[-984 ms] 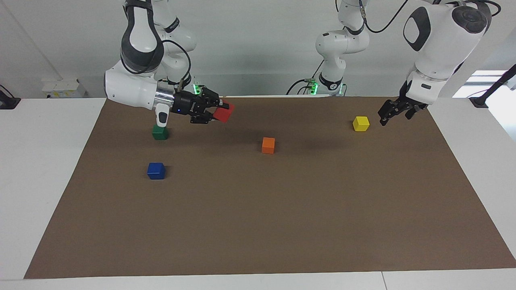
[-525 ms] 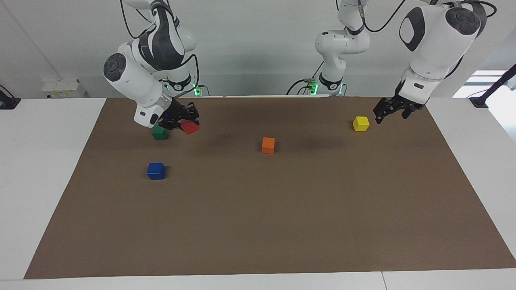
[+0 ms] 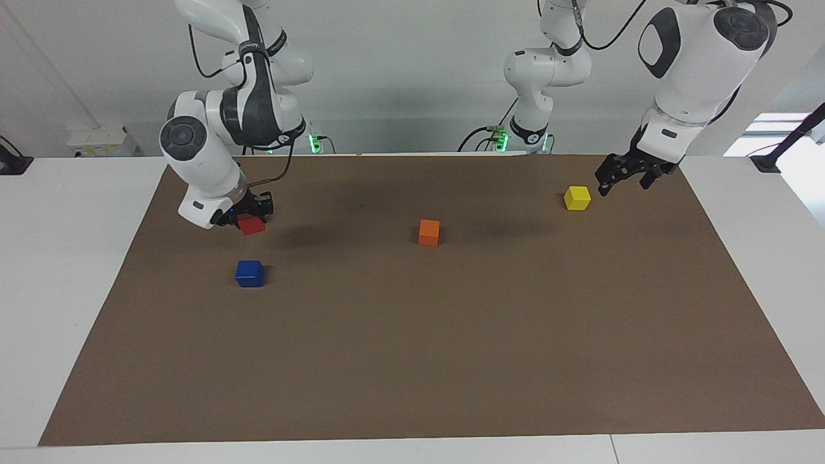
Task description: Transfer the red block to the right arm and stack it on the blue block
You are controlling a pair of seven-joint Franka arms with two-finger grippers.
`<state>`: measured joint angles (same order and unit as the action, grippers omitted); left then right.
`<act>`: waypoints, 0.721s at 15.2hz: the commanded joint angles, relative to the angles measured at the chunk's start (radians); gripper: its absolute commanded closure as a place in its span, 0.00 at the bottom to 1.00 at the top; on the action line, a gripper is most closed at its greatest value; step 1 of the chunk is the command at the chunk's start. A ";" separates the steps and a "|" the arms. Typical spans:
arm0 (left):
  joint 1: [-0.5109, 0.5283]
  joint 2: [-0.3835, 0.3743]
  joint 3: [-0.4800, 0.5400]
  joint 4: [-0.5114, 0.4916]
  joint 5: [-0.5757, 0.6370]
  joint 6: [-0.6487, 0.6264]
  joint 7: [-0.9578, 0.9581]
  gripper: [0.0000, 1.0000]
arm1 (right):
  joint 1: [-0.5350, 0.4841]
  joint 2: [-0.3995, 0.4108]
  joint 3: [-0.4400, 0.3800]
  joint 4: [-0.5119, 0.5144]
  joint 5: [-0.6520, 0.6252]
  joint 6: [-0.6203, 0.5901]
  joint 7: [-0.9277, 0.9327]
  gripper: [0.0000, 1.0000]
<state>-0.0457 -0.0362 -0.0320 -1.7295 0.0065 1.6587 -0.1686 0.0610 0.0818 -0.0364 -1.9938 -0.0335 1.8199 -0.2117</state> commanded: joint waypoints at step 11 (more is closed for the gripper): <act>-0.014 -0.011 -0.006 0.001 -0.072 0.012 0.037 0.00 | -0.047 0.268 0.010 0.276 -0.008 -0.119 0.110 1.00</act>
<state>-0.0485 -0.0365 -0.0475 -1.7262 -0.0278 1.6904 -0.1568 0.0227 0.3291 -0.0376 -1.7586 -0.0336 1.7302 -0.1194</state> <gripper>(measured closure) 0.000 0.441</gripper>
